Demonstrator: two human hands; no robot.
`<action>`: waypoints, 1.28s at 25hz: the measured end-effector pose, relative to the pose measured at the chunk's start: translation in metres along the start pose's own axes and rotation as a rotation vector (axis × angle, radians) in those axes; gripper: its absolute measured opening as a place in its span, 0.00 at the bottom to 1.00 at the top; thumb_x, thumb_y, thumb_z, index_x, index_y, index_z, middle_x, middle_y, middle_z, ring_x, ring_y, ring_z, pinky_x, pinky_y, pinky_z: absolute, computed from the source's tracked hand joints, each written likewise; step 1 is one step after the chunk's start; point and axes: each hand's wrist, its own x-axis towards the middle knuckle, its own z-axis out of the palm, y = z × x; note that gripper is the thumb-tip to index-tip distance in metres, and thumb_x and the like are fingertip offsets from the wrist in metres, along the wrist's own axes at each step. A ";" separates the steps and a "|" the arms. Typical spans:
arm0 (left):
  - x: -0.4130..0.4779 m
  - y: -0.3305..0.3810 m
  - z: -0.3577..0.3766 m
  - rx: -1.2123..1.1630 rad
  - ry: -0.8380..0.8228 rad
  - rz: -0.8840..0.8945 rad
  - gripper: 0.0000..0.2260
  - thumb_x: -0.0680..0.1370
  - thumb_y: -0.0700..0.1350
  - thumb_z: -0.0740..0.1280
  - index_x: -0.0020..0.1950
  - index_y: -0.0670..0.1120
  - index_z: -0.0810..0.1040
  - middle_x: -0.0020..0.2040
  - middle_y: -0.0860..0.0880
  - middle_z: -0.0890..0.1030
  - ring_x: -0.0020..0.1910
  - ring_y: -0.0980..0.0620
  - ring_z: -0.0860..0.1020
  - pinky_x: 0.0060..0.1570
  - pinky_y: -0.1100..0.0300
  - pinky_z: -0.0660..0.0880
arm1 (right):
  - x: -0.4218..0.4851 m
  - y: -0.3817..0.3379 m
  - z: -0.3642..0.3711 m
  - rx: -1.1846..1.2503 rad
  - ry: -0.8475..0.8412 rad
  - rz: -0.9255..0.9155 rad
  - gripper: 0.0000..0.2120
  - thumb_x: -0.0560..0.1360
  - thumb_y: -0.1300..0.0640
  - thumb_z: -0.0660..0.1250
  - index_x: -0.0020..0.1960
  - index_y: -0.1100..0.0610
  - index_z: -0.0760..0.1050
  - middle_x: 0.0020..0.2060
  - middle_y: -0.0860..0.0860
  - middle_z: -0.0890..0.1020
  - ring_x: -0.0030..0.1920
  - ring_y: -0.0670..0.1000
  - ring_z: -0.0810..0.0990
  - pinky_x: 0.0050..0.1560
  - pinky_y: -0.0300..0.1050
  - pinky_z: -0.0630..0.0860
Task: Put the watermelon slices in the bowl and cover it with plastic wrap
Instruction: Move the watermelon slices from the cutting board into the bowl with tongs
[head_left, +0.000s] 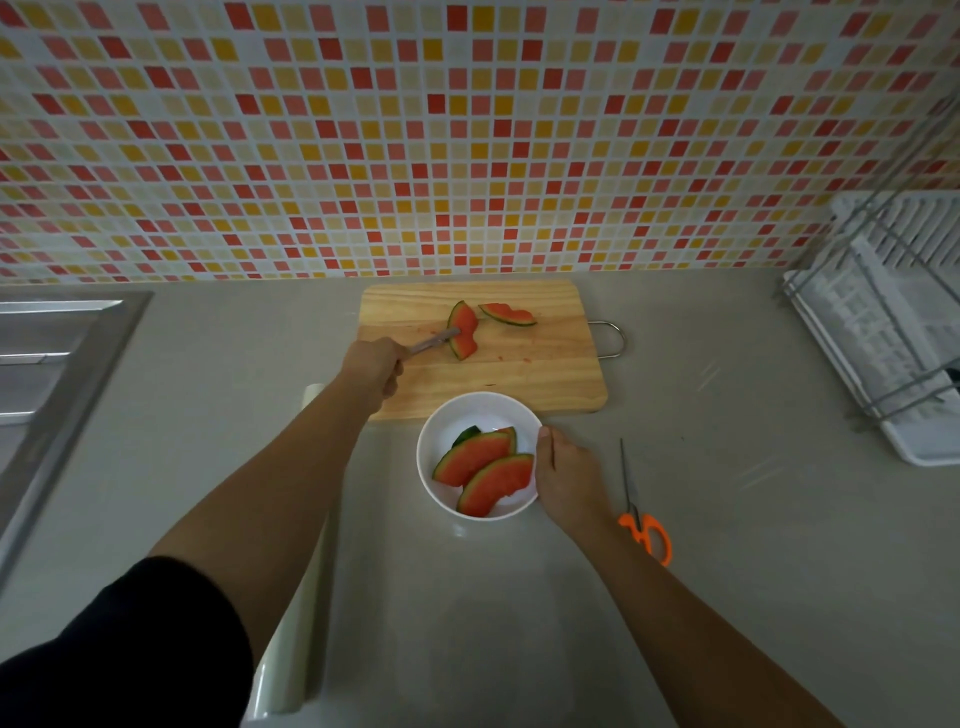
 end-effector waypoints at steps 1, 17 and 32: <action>0.000 -0.001 0.000 -0.035 -0.011 -0.012 0.06 0.74 0.36 0.63 0.37 0.40 0.72 0.29 0.46 0.67 0.20 0.54 0.60 0.18 0.68 0.56 | 0.000 0.000 0.000 0.002 -0.001 0.002 0.19 0.81 0.54 0.50 0.46 0.63 0.74 0.39 0.60 0.82 0.41 0.59 0.80 0.41 0.49 0.74; -0.081 0.001 -0.065 0.604 -0.421 0.250 0.07 0.73 0.39 0.67 0.44 0.43 0.85 0.25 0.55 0.72 0.23 0.59 0.67 0.23 0.69 0.62 | -0.001 -0.002 -0.002 0.020 -0.004 0.012 0.19 0.81 0.53 0.50 0.46 0.64 0.74 0.40 0.62 0.82 0.43 0.61 0.79 0.40 0.46 0.69; -0.021 0.051 -0.001 1.050 -0.032 0.882 0.17 0.78 0.46 0.62 0.66 0.45 0.75 0.56 0.40 0.81 0.55 0.41 0.77 0.57 0.53 0.72 | -0.001 0.002 0.002 0.027 0.000 0.010 0.17 0.81 0.54 0.50 0.39 0.59 0.70 0.34 0.58 0.79 0.34 0.55 0.75 0.37 0.44 0.66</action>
